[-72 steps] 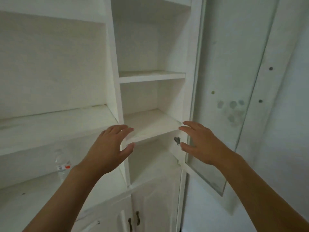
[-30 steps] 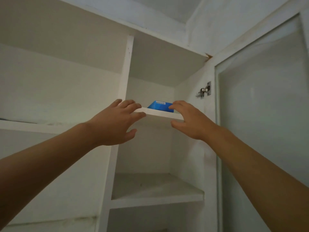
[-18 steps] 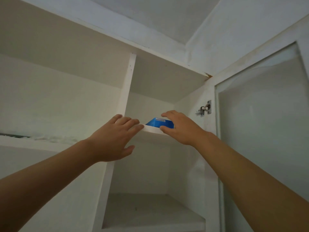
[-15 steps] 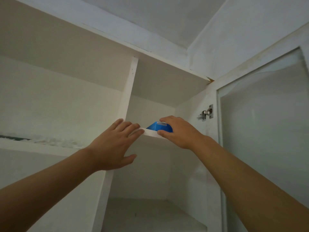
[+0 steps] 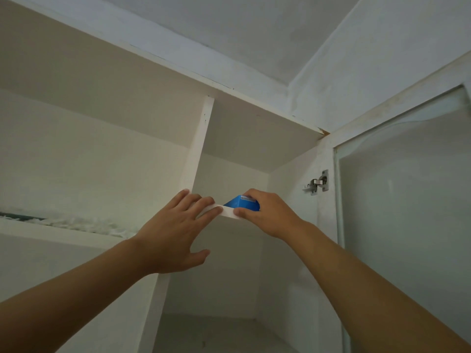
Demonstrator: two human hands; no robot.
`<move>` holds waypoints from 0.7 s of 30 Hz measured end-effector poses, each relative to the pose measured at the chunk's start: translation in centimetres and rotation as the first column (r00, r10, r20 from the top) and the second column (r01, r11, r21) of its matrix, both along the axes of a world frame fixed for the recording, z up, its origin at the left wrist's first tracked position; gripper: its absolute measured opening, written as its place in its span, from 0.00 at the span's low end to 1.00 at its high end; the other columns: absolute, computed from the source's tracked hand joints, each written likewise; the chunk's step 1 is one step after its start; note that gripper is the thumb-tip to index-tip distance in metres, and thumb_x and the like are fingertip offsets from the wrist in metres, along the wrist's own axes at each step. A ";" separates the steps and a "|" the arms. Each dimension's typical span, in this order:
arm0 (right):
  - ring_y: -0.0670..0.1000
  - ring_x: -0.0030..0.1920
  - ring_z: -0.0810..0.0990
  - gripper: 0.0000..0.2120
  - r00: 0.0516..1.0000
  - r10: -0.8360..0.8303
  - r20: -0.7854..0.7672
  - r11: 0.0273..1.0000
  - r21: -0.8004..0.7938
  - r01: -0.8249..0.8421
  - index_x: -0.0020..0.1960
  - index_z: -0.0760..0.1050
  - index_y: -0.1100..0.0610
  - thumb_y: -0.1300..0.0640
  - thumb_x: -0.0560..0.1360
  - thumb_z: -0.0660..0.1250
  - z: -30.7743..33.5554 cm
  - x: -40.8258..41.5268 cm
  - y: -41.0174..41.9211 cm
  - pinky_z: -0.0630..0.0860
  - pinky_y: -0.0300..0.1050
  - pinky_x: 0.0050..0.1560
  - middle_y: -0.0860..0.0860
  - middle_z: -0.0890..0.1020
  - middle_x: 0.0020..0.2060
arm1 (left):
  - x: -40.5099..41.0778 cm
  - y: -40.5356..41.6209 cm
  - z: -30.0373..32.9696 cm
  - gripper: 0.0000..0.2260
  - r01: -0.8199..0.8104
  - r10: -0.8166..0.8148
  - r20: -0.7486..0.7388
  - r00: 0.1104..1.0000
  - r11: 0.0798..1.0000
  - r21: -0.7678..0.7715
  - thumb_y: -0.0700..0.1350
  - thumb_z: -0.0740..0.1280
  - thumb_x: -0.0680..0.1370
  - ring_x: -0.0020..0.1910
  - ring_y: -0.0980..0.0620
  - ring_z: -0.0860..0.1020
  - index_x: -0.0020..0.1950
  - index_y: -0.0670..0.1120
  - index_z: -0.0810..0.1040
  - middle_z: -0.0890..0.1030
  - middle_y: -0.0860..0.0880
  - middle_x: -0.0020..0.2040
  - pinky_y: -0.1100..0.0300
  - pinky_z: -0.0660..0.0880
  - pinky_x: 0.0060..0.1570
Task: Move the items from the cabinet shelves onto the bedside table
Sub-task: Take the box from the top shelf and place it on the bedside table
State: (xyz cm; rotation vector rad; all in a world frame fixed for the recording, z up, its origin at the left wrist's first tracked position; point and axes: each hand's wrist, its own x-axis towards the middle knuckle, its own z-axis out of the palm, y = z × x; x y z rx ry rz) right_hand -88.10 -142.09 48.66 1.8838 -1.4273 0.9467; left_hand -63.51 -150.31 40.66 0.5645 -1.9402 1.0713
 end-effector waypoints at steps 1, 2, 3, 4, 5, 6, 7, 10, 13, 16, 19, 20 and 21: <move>0.48 0.46 0.81 0.14 1.000 0.001 0.001 1.000 -0.005 -0.001 0.56 0.77 0.47 0.40 0.77 0.71 0.0 -0.1 0.1 0.81 0.52 0.51 0.45 0.82 0.48 | 0.0 -0.1 0.0 0.38 0.001 -0.001 0.000 1.000 1.000 -0.002 0.70 0.61 0.74 0.72 0.47 0.67 0.81 0.52 0.63 0.69 0.50 0.76 0.46 0.55 0.80; 0.48 0.45 0.81 0.13 1.000 0.002 0.002 1.000 -0.010 -0.002 0.56 0.77 0.47 0.41 0.78 0.71 0.1 -0.2 0.1 0.81 0.51 0.50 0.45 0.82 0.46 | 0.1 -0.2 0.0 0.39 0.001 -0.001 0.002 1.000 1.000 -0.004 0.70 0.61 0.74 0.72 0.47 0.67 0.81 0.53 0.63 0.69 0.51 0.76 0.46 0.55 0.80; 0.48 0.44 0.81 0.12 1.000 -0.005 -0.005 1.000 -0.016 0.005 0.55 0.77 0.47 0.41 0.78 0.70 0.2 -0.4 0.1 0.81 0.51 0.49 0.45 0.82 0.46 | 0.2 -0.2 0.0 0.39 0.001 -0.001 0.005 1.000 1.000 -0.004 0.70 0.61 0.74 0.72 0.48 0.67 0.81 0.53 0.63 0.69 0.51 0.76 0.47 0.54 0.80; 0.48 0.44 0.81 0.11 1.000 -0.016 -0.021 1.000 -0.025 0.015 0.54 0.77 0.47 0.41 0.78 0.70 0.3 -0.6 0.2 0.80 0.50 0.48 0.45 0.82 0.46 | 0.3 -0.3 0.0 0.39 0.001 -0.001 0.009 1.000 1.000 -0.002 0.70 0.61 0.74 0.73 0.48 0.67 0.81 0.54 0.62 0.69 0.51 0.76 0.47 0.53 0.80; 0.48 0.44 0.80 0.11 0.999 -0.033 -0.042 0.999 -0.032 0.032 0.54 0.77 0.47 0.42 0.79 0.69 0.5 -0.8 0.3 0.80 0.50 0.48 0.45 0.82 0.46 | 0.4 -0.3 0.0 0.39 0.003 -0.003 0.014 1.000 1.000 0.006 0.70 0.61 0.74 0.74 0.48 0.66 0.82 0.54 0.61 0.68 0.51 0.77 0.47 0.53 0.81; 0.47 0.44 0.80 0.10 0.997 -0.050 -0.063 0.998 -0.033 0.048 0.54 0.76 0.47 0.42 0.79 0.69 0.7 -1.0 0.3 0.79 0.49 0.48 0.44 0.82 0.46 | 0.4 -0.4 0.1 0.39 0.005 -0.006 0.020 1.000 1.000 0.020 0.70 0.60 0.75 0.75 0.48 0.65 0.82 0.55 0.60 0.67 0.51 0.78 0.47 0.52 0.81; 0.47 0.45 0.80 0.08 0.994 -0.073 -0.085 0.997 -0.028 0.071 0.54 0.77 0.47 0.43 0.80 0.68 1.0 -1.3 0.4 0.79 0.49 0.48 0.45 0.82 0.46 | 0.5 -0.5 0.1 0.39 0.008 -0.009 0.024 1.000 0.999 0.032 0.71 0.60 0.75 0.76 0.48 0.64 0.83 0.55 0.59 0.66 0.52 0.79 0.47 0.51 0.81; 0.50 0.47 0.80 0.06 0.977 -0.157 -0.141 0.988 -0.015 0.157 0.57 0.79 0.49 0.50 0.82 0.65 1.8 -2.0 0.8 0.79 0.54 0.52 0.47 0.83 0.48 | 0.5 -0.4 0.1 0.39 0.015 -0.016 0.023 1.000 1.000 0.026 0.70 0.60 0.75 0.76 0.48 0.65 0.83 0.55 0.60 0.67 0.51 0.79 0.47 0.52 0.81; 0.53 0.51 0.80 0.11 0.945 -0.257 -0.204 0.966 -0.027 0.257 0.62 0.79 0.50 0.57 0.83 0.63 2.0 -3.4 1.2 0.78 0.56 0.55 0.50 0.84 0.53 | 0.5 -0.3 0.0 0.39 0.022 -0.022 0.017 1.000 1.000 0.016 0.70 0.61 0.75 0.75 0.48 0.65 0.82 0.54 0.61 0.67 0.51 0.78 0.48 0.50 0.81; 0.54 0.52 0.79 0.13 0.827 -0.434 -0.358 0.898 -0.101 0.428 0.67 0.74 0.51 0.57 0.84 0.59 1.8 -4.7 1.5 0.77 0.53 0.52 0.51 0.81 0.57 | 0.2 -0.4 -0.2 0.39 0.021 -0.021 0.001 1.000 1.000 0.002 0.70 0.61 0.74 0.74 0.47 0.68 0.81 0.54 0.63 0.69 0.51 0.77 0.47 0.52 0.80; 0.54 0.46 0.78 0.12 0.671 -0.586 -0.454 0.810 -0.334 0.482 0.64 0.73 0.52 0.52 0.85 0.55 1.6 -4.7 1.8 0.74 0.49 0.43 0.52 0.80 0.53 | 0.1 -0.5 -0.3 0.39 0.030 -0.030 -0.008 1.000 1.000 0.008 0.71 0.61 0.74 0.74 0.47 0.69 0.81 0.54 0.64 0.70 0.51 0.76 0.45 0.57 0.79; 0.54 0.44 0.78 0.13 0.658 -0.597 -0.458 0.801 -0.376 0.466 0.62 0.74 0.53 0.49 0.86 0.53 1.6 -4.6 1.9 0.74 0.49 0.43 0.51 0.81 0.51 | 0.0 -0.5 -0.4 0.39 0.031 -0.031 -0.008 0.999 1.000 0.005 0.71 0.61 0.74 0.74 0.47 0.70 0.80 0.54 0.65 0.71 0.51 0.76 0.44 0.57 0.79; 0.54 0.45 0.78 0.16 0.690 -0.576 -0.438 0.815 -0.380 0.438 0.62 0.74 0.53 0.46 0.86 0.53 1.7 -4.3 1.8 0.76 0.50 0.43 0.51 0.81 0.51 | 0.0 -0.5 -0.4 0.39 0.031 -0.031 -0.011 0.999 1.000 -0.002 0.71 0.62 0.74 0.73 0.47 0.70 0.80 0.53 0.65 0.71 0.51 0.76 0.45 0.57 0.79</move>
